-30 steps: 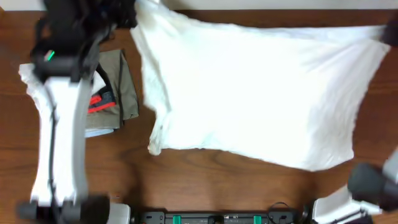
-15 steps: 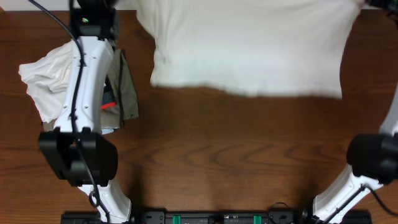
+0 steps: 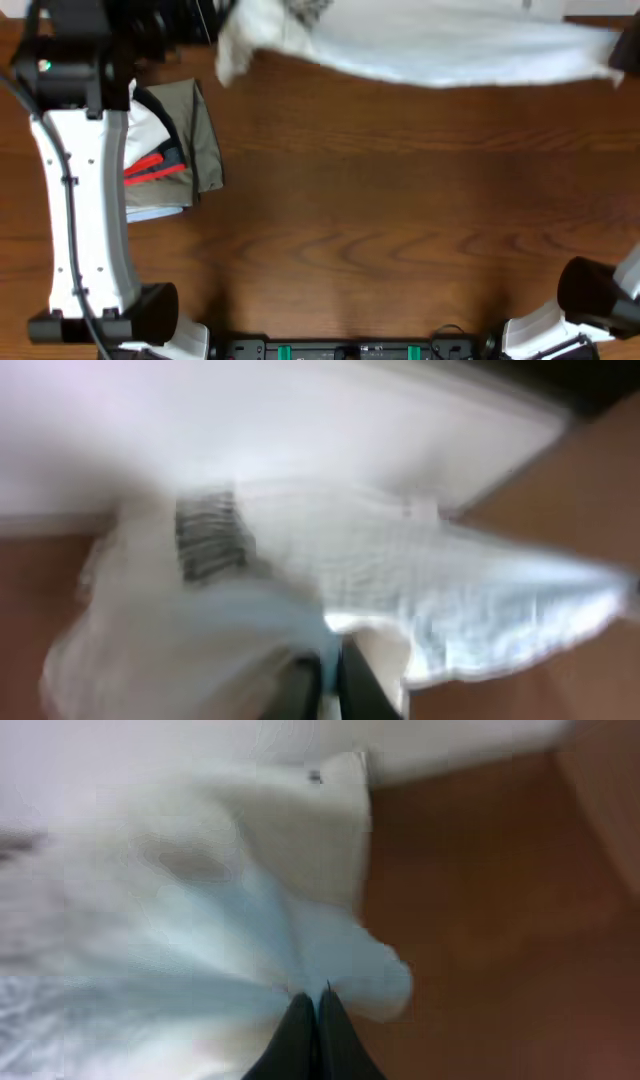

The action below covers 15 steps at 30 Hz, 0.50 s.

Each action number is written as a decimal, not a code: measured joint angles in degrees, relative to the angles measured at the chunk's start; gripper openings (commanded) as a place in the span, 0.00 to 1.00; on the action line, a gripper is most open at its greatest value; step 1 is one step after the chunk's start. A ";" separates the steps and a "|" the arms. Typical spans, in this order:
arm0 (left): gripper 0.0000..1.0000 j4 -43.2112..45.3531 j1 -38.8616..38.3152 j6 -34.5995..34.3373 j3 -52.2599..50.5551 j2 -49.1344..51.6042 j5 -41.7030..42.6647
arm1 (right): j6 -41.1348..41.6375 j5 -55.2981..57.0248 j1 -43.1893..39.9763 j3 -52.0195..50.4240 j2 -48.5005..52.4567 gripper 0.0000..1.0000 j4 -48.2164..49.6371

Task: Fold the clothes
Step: 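Lay the T-shirt flat on the table, pulling ends apart with both grippers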

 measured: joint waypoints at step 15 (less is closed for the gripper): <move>0.06 -25.70 -0.02 12.41 -18.67 4.00 -9.42 | -2.01 14.23 -0.13 -31.61 1.86 0.01 -1.81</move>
